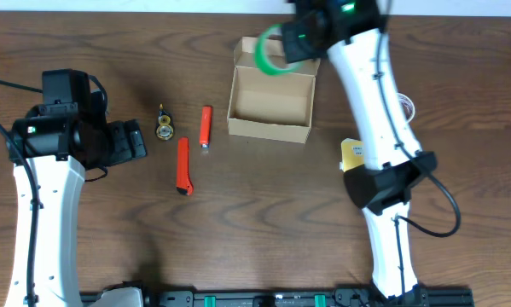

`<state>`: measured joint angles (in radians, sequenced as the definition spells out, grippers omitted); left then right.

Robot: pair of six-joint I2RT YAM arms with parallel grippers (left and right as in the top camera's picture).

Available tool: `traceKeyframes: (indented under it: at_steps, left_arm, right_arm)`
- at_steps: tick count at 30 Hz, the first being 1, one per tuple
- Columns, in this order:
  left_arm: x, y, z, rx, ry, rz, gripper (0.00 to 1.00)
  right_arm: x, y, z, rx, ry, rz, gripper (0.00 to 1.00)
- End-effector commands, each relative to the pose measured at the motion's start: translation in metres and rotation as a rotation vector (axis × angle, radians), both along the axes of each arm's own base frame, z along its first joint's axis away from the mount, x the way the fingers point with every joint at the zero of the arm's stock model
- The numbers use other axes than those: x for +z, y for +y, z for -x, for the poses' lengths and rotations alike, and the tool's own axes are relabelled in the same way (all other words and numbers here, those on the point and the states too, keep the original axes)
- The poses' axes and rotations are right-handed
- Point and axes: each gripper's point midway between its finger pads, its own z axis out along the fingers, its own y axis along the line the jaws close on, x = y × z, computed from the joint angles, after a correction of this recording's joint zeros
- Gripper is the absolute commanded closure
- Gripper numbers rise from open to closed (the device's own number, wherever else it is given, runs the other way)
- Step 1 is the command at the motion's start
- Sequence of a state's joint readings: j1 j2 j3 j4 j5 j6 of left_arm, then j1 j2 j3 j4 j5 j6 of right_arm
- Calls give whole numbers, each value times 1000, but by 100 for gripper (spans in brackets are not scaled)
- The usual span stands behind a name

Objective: Pack container
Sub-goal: 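Carry the green tape roll into the cardboard box and release it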

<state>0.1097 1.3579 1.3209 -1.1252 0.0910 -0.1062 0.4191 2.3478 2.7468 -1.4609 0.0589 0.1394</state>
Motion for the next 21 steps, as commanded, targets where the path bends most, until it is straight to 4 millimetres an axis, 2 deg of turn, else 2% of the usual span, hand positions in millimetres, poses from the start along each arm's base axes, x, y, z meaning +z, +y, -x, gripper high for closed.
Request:
traceKeyframes:
  at_steps: [1, 6, 21]
  left_arm:
    - [5, 0, -3, -5, -12, 0, 5]
    - [5, 0, -3, -5, -12, 0, 5]
    - [5, 0, -3, -5, -12, 0, 5]
  right_arm:
    - [0, 21, 3, 69, -43, 50, 99]
    - [-24, 41, 2, 98, -30, 69, 99]
    - [-100, 39, 1, 95, 73, 122, 99]
